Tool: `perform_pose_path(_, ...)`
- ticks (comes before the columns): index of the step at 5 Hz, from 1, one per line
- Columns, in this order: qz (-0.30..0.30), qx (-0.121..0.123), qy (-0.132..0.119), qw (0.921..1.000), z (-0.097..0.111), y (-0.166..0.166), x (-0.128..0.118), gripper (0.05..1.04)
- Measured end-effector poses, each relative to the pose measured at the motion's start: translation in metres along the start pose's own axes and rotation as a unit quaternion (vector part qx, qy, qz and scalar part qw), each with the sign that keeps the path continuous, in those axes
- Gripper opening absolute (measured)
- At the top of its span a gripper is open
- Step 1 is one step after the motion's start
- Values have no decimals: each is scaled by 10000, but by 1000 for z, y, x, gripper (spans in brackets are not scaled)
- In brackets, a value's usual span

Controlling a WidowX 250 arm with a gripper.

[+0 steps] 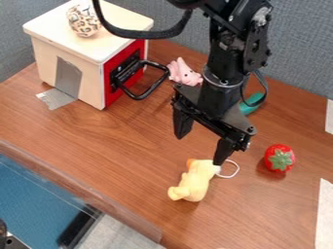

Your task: Open the drawer

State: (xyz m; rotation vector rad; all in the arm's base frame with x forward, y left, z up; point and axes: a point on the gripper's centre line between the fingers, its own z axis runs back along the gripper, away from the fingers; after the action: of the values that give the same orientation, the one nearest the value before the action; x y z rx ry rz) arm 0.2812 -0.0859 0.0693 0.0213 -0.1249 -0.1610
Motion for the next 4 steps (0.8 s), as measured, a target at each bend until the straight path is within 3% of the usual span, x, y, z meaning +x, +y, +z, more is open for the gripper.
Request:
perform_pose_path(1,0,29,174,9998,-9,0,-4,1001)
perform_pose_path(4,855,488,159,9950,-19,69,60,1001)
